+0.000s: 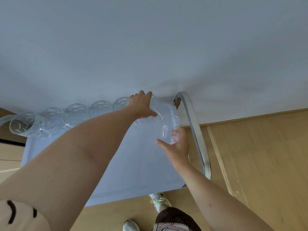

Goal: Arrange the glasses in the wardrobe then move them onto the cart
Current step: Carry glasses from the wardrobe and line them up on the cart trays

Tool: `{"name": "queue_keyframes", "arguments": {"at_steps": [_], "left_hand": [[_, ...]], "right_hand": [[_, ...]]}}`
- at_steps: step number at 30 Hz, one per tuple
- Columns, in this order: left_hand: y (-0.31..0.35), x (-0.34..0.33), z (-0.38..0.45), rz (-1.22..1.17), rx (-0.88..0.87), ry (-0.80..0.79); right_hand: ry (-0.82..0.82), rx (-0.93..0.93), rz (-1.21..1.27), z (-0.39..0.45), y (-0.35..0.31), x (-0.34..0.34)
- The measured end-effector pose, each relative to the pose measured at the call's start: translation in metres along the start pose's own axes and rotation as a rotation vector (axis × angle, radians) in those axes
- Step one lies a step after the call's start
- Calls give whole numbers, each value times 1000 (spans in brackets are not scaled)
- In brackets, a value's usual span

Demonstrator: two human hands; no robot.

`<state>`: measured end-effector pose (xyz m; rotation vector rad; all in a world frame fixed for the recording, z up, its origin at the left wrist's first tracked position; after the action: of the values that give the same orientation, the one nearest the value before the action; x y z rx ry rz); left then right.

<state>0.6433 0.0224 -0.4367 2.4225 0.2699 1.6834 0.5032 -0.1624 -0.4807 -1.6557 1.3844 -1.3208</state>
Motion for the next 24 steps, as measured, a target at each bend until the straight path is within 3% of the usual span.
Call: {"name": "queue_keyframes", "arguments": {"at_steps": [15,24], "left_hand": [[-13,12,-24,-72,-6,19],[-57,36,-89,-130,41,146]], "right_hand": [[-27,29,-32,-6,-11,-9],[-75,110,-79,-40,-35,-34]]}}
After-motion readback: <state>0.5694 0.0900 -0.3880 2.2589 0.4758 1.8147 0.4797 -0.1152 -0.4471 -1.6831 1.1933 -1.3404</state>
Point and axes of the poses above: each hand's wrist, its own z-axis towards the middle knuckle, its own x-axis out of the back of the hand, y = z × x, the point moved 5 cm from there along z, towards the middle knuckle, and after that the axes turned 6 degrees about -z, right-handed, at the moved point
